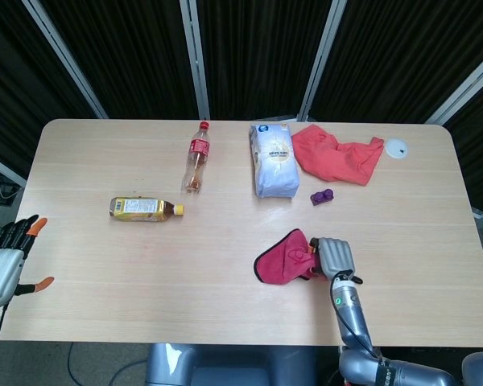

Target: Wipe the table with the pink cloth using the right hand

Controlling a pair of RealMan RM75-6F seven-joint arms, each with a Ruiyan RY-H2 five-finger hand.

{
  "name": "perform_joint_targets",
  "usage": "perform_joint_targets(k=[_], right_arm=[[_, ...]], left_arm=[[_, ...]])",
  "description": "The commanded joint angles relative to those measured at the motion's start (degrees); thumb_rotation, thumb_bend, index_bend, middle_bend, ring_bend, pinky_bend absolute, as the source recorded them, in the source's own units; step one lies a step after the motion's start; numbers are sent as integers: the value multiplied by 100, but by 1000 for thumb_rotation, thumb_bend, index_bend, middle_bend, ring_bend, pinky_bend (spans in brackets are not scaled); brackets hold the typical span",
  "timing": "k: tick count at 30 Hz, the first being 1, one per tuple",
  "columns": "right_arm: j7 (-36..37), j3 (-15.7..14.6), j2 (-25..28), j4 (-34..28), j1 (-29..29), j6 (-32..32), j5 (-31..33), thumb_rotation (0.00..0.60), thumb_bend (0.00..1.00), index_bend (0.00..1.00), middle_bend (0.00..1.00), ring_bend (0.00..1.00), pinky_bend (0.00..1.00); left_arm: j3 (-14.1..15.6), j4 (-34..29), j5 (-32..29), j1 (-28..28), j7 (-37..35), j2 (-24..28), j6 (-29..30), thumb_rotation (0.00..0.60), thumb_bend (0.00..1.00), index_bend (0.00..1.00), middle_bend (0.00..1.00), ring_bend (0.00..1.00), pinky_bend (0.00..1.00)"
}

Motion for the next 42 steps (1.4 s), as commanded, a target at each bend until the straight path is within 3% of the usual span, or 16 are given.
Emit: perform_joint_targets(k=[1, 15, 20, 32, 42], right_arm=[[75, 69, 136, 286, -86, 6, 152, 600, 492, 777, 668, 609, 780], [95, 381, 770, 1169, -229, 47, 417, 600, 494, 777, 669, 610, 780], [153, 491, 950, 1135, -252, 58, 433, 600, 495, 777, 670, 611, 780], [102, 246, 304, 918, -200, 47, 269, 600, 497, 780, 673, 614, 780], [173, 232, -380, 544, -88, 189, 86, 600, 498, 780, 673, 615, 781]], left_arm=[[6, -2, 16, 4, 4, -4, 16, 600, 5, 56, 0, 0, 0], [4, -38, 0, 11, 6, -9, 32, 600, 7, 56, 0, 0, 0], [6, -47, -1, 5, 13, -14, 22, 600, 9, 57, 0, 0, 0], [18, -78, -4, 10, -9, -3, 15, 600, 9, 58, 0, 0, 0], [21, -121, -62, -7, -52, 24, -62, 600, 12, 58, 0, 0, 0]])
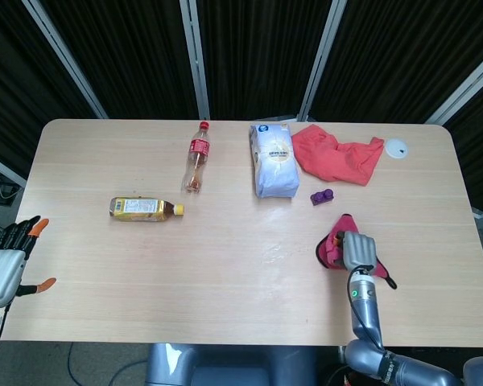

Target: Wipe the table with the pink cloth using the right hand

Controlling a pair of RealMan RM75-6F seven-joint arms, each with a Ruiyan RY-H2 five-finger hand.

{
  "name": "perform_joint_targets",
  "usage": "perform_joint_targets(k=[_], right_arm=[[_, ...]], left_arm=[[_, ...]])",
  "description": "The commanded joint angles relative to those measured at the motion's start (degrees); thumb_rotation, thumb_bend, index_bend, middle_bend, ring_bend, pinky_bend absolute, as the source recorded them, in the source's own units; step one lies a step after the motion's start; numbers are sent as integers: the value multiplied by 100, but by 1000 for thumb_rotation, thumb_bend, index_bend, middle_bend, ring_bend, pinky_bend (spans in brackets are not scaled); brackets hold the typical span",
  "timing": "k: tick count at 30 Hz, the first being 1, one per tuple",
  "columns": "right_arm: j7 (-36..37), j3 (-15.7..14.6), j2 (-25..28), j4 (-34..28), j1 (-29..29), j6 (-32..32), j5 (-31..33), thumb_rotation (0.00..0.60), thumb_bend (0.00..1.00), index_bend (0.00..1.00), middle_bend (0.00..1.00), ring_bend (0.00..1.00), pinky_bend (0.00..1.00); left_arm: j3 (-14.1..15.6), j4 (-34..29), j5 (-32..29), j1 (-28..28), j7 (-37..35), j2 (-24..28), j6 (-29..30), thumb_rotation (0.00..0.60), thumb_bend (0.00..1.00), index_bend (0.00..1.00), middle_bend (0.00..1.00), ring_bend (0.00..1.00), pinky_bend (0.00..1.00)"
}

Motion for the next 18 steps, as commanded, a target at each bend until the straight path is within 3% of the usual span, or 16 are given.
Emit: perform_joint_targets(k=[1, 12, 18], right_arm=[[12, -10, -207, -100, 42, 76, -75, 600, 498, 780, 673, 615, 780], [43, 61, -941, -374, 174, 117, -70, 600, 502, 781, 675, 616, 780], [-61, 0, -1006, -424, 202, 158, -170, 600, 504, 781, 675, 616, 780]], left_arm=[[5, -10, -9, -5, -15, 7, -21, 600, 12, 58, 0, 0, 0], [0, -43, -74, -15, -24, 23, -76, 600, 12, 57, 0, 0, 0], [-1, -48, -77, -16, -37, 36, -78, 600, 11, 57, 0, 0, 0]])
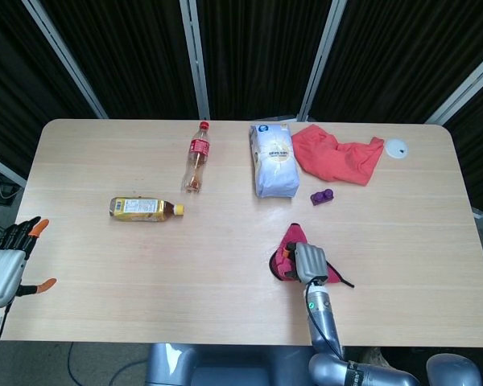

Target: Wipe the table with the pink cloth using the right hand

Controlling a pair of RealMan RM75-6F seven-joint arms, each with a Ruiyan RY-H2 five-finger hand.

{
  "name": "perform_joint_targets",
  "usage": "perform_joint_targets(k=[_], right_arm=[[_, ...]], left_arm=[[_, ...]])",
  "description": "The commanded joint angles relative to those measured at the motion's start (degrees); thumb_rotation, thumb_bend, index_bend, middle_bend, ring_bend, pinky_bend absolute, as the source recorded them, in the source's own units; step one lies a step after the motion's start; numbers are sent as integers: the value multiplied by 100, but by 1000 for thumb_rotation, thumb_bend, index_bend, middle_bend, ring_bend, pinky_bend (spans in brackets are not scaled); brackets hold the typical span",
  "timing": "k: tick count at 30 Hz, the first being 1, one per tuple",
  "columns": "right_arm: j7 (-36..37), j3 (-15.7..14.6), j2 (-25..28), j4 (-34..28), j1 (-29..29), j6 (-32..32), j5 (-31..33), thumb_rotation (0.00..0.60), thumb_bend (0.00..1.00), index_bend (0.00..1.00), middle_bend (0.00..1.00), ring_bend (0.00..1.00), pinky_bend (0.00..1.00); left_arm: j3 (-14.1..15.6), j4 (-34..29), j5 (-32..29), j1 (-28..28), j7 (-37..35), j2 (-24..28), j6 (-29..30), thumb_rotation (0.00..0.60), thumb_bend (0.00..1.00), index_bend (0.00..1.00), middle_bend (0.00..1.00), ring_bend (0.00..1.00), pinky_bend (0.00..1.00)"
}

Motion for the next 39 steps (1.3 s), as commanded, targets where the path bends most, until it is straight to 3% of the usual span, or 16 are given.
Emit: perform_joint_targets(k=[1, 26, 39], right_arm=[[-76, -25, -11, 15, 19, 33, -53, 600, 503, 781, 675, 616, 780], [172, 380, 1233, 714, -387, -70, 353, 600, 503, 781, 675, 616, 780], [366, 1246, 1995, 301, -103, 417, 89, 600, 503, 781, 674, 616, 781]], left_arm=[[-2, 1, 3, 1, -9, 2, 6, 600, 11, 57, 0, 0, 0], [-9, -61, -65, -4, -90, 34, -49, 600, 14, 58, 0, 0, 0], [-18, -62, -67, -1, -98, 19, -32, 600, 16, 58, 0, 0, 0]])
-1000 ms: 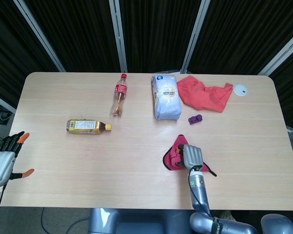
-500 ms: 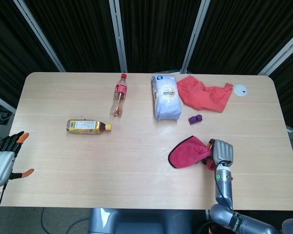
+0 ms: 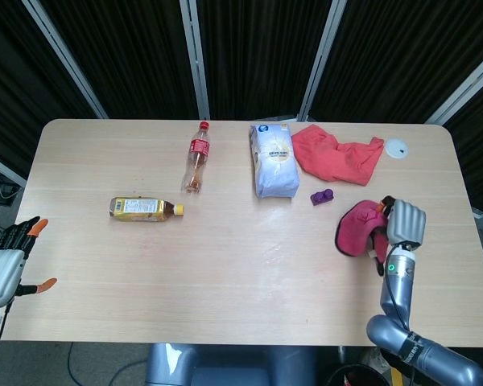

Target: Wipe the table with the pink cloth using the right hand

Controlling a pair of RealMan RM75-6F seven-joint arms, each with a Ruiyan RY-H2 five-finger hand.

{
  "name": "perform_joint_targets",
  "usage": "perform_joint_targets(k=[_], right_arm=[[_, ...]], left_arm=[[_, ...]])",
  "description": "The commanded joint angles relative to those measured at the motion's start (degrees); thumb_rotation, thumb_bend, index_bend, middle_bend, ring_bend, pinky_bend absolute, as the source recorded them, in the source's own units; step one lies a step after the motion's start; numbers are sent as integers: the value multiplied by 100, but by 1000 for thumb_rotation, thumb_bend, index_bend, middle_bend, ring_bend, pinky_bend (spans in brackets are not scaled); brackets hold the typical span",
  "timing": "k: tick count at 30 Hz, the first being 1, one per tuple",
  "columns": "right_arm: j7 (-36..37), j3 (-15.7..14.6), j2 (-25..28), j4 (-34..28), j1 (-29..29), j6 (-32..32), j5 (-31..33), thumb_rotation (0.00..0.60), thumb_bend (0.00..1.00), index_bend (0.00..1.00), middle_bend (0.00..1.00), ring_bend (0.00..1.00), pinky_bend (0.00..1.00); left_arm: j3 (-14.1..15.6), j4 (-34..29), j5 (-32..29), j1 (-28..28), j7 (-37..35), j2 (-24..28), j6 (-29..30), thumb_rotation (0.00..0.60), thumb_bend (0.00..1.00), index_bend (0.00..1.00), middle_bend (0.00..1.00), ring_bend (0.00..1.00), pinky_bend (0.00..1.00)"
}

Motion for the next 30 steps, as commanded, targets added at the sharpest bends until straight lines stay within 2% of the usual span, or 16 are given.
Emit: perform_joint_targets(k=[1, 5, 6, 8, 9, 10, 12, 13, 15, 16, 17, 21, 25, 30], right_arm=[[53, 159, 134, -152, 96, 131, -90, 600, 504, 781, 674, 614, 781], [97, 282, 244, -306, 187, 174, -149, 600, 485, 755, 643, 574, 772], [165, 296, 286, -365, 206, 118, -165, 600, 449, 721, 605, 536, 735], [437, 253, 458, -582, 197, -274, -153, 600, 357, 626, 500, 418, 573], [520, 232, 519, -633, 192, -392, -149, 600, 297, 563, 421, 332, 470], [562, 214, 553, -658, 188, -453, -146, 600, 260, 515, 363, 271, 409], [625, 121, 650, -731, 185, -694, -87, 600, 120, 302, 152, 83, 254], [574, 50, 744, -804, 193, -878, 21, 600, 66, 199, 76, 28, 183], [480, -35, 824, -845, 212, -960, 54, 600, 4, 48, 0, 0, 80], [366, -117, 843, -819, 234, -928, 21, 600, 0, 17, 0, 0, 48], [146, -250, 864, -767, 266, -892, -31, 600, 0, 6, 0, 0, 31], [-338, -456, 1051, -879, 350, -979, 100, 600, 0, 0, 0, 0, 0], [-1094, -735, 1685, -1461, 507, -1462, 668, 600, 0, 0, 0, 0, 0], [-1771, -1000, 2135, -1820, 768, -1567, 1105, 600, 0, 0, 0, 0, 0]], left_arm=[[2, -1, 3, 1, 4, -4, 2, 600, 16, 58, 0, 0, 0], [2, -4, 11, 5, 12, -13, 17, 600, 16, 58, 0, 0, 0], [-1, -3, 15, 7, 14, -16, 27, 600, 17, 58, 0, 0, 0], [-4, 2, 25, 13, 0, -21, 47, 600, 18, 58, 0, 0, 0], [-2, 3, 28, 13, -4, -21, 46, 600, 17, 58, 0, 0, 0], [-2, 4, 29, 13, -6, -21, 46, 600, 17, 58, 0, 0, 0], [0, 7, 34, 12, -11, -20, 46, 600, 17, 57, 0, 0, 0], [0, 9, 39, 13, -14, -20, 49, 600, 17, 57, 0, 0, 0], [1, 11, 43, 16, -20, -19, 54, 600, 17, 57, 0, 0, 0], [2, 12, 43, 16, -26, -17, 53, 600, 18, 57, 0, 0, 0], [4, 9, 41, 15, -33, -11, 45, 600, 18, 56, 0, 0, 0], [6, 2, 37, 13, -39, -1, 33, 600, 17, 55, 0, 0, 0], [10, 2, 47, 10, -44, 1, 28, 600, 16, 53, 0, 0, 0], [11, -7, 66, 14, -35, -2, 50, 600, 17, 53, 0, 0, 0]])
